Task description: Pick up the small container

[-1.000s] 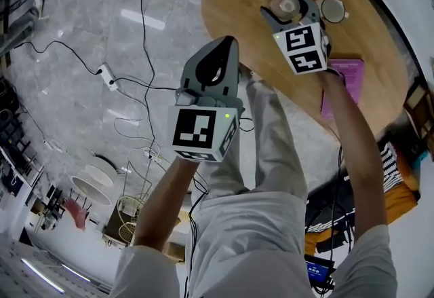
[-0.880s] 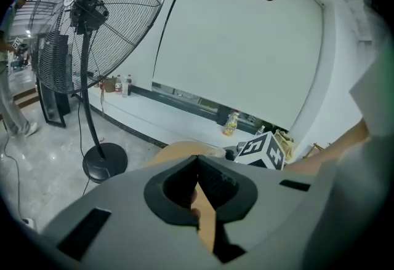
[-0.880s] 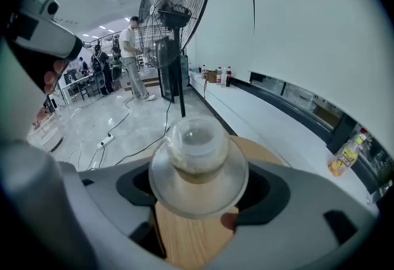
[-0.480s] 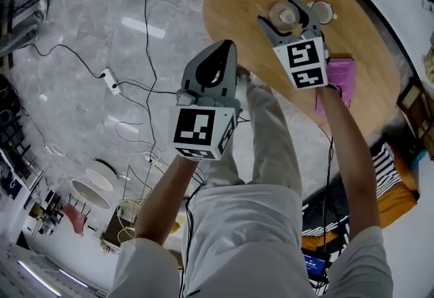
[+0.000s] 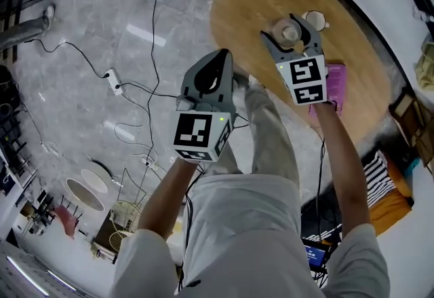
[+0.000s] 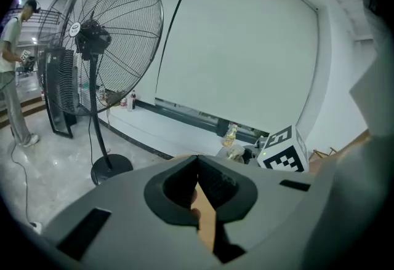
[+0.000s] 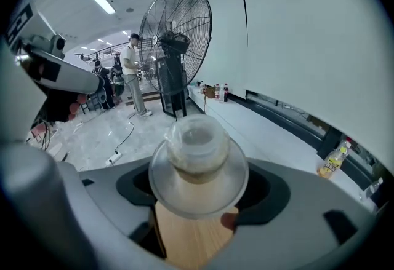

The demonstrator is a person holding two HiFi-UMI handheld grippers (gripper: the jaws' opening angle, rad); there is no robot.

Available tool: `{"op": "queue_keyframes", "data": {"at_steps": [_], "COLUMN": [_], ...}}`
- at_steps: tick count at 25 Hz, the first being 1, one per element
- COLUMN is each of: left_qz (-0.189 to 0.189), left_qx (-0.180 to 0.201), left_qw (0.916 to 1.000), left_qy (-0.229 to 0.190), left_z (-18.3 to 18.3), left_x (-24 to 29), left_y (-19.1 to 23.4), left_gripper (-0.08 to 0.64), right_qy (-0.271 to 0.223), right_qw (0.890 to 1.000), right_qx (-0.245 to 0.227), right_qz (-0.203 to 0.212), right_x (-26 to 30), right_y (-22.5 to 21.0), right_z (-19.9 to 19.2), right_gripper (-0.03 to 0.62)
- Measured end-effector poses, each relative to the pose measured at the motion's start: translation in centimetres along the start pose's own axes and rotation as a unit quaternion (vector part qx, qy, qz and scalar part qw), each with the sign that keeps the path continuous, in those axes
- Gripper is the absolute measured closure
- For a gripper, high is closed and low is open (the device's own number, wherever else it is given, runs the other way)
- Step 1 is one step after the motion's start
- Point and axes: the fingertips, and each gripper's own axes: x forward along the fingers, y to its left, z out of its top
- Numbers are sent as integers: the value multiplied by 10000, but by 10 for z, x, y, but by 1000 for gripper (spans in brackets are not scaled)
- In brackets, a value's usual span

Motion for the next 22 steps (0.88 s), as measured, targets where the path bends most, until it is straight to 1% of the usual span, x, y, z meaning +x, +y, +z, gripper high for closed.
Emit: {"op": "queue_keyframes", "data": {"at_steps": [6,10,14,15,18,22], "left_qz": [80,210,92,107,220,267], "left_qx": [-2,1,-405,-406,-237,-147], "left_qw": [9999,9994,9978,9977,9981,9978], "left_qy": [-148,-285,-514,-529,-524,-593], "left_z": [13,21,29,31,38,49], "left_x": [-22,-36,-51,-54,-64,-79], "left_y": [3,0,-6,-8,-13,-18], "left_gripper": [543,543,543,543,543,543], "right_qy": [-153,-230,-265,-282,-329,-421], "right_qw": [9999,9997,9996,9996,9994,9991], "right_qx": [22,-5,29,37,26,-20], "right_qz": [49,75,68,78,75,31], "right_x": [-28,-49,-71,-76,-92,-107], "right_y": [9,14,17,18,20,21], "right_z": [25,38,49,51,59,71], "right_gripper": [255,255,255,255,255,255]}}
